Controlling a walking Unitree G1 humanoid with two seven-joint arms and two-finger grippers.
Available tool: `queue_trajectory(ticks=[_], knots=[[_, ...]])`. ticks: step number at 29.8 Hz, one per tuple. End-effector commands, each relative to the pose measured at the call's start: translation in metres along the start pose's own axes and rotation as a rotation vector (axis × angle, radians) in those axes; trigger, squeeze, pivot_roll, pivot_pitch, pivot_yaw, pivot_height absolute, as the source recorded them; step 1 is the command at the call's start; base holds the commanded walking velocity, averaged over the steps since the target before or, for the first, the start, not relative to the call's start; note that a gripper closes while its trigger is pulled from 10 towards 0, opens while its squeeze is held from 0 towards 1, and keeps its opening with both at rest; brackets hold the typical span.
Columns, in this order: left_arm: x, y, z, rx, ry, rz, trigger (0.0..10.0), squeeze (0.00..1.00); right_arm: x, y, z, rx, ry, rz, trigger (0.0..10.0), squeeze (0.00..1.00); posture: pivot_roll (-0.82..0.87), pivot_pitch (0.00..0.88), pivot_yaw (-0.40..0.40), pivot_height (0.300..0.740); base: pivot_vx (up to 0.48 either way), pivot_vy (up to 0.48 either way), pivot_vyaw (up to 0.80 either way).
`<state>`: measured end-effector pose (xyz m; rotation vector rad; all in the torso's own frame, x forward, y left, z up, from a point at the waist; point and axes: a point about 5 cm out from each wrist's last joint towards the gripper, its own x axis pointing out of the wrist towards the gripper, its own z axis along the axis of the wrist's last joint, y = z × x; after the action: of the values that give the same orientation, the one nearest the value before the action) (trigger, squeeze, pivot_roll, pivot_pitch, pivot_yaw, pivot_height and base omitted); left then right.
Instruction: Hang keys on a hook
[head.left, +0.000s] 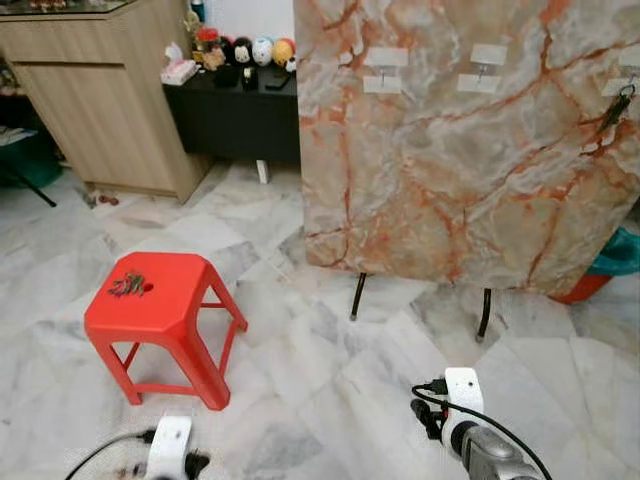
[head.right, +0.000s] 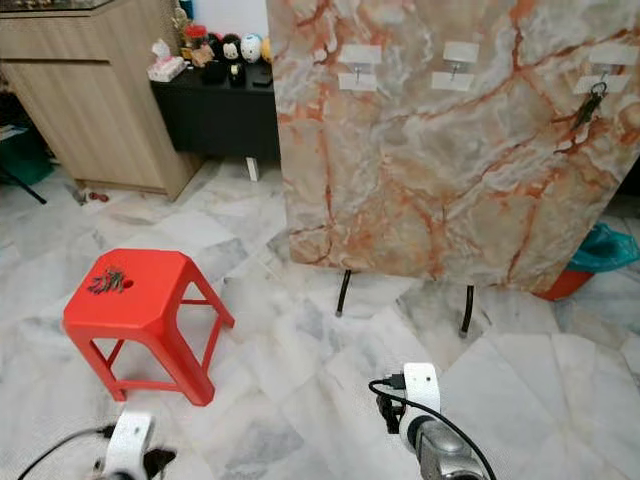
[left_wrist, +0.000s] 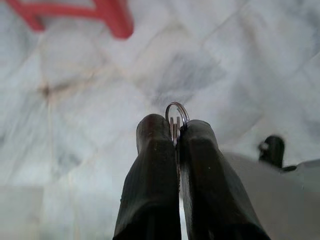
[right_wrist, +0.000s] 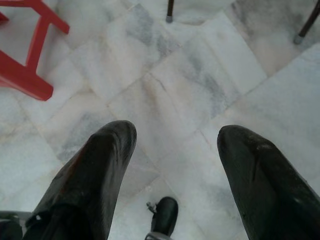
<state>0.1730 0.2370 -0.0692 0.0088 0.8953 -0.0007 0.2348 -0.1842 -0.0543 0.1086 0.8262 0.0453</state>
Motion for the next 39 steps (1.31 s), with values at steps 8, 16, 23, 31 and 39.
queue_trajectory(ticks=[8,16,23,31,39], knots=[[-0.002,-0.006,-0.034,-0.067,0.125,0.021,10.0,0.00,-0.006,0.002,-0.037,0.029,0.105,-0.037,10.0,0.00,0.07,0.000,-0.032,0.740,0.000,0.000,0.00],[0.001,-0.009,-0.030,-0.031,0.136,0.008,10.0,0.00,-0.012,-0.002,-0.057,0.054,0.154,-0.064,10.0,0.00,0.07,0.000,-0.025,0.740,0.263,0.000,0.00],[0.001,-0.008,-0.029,-0.025,0.138,-0.002,10.0,0.00,-0.016,-0.008,-0.064,0.054,0.175,-0.073,10.0,0.00,0.07,0.000,-0.019,0.740,0.392,0.000,0.00],[0.001,-0.015,-0.035,-0.024,0.158,-0.015,10.0,0.00,-0.019,-0.018,-0.068,0.060,0.185,-0.100,10.0,0.00,0.05,0.000,-0.022,0.740,0.413,0.000,0.00],[0.003,-0.020,-0.033,-0.019,0.152,-0.029,10.0,0.00,-0.022,-0.031,-0.066,0.081,0.170,-0.129,10.0,0.00,0.04,0.000,-0.026,0.740,0.420,0.000,0.00]])
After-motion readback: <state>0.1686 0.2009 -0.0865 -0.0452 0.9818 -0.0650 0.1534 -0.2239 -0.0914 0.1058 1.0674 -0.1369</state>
